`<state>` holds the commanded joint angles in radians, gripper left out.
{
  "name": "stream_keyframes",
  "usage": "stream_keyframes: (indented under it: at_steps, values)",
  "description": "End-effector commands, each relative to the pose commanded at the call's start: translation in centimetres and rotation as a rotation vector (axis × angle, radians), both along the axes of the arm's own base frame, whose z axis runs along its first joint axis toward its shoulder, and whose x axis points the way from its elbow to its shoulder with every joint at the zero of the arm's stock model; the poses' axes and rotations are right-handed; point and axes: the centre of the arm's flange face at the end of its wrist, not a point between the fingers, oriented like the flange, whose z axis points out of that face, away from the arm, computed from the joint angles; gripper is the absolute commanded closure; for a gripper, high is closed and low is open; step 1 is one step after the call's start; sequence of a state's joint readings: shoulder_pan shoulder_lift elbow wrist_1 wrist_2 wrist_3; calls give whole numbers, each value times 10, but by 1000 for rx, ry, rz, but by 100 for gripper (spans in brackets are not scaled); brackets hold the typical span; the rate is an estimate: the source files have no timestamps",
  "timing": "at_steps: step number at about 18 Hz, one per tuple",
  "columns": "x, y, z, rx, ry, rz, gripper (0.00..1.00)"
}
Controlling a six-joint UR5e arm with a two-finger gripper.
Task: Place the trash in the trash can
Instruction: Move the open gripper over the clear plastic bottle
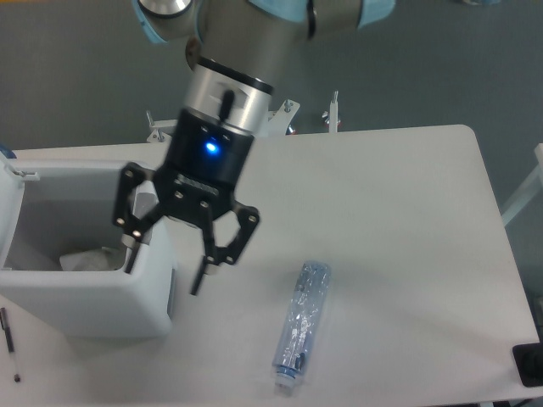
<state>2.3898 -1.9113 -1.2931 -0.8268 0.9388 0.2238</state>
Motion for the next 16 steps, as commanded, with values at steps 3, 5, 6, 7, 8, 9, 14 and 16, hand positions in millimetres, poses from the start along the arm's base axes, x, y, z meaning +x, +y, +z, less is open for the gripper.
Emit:
stream_keyframes:
  at_steps: [3,5,6,7,8,9,14,16]
  values:
    - [-28,-14,-23,-31,8,16,21]
    - [-54,-21,-54,-64,-5,25,19]
    - [-61,-23,-70,-81,-6,17,17]
    - [-69,-26,-77,-98,9,19,16]
    - [-78,-32,-82,-122,27,39,15]
    - [-82,-32,-88,-148,37,52,13]
    - [-112,-16,-134,-268,71,97,9]
    - [-122,-10,-148,-318,79,84,9]
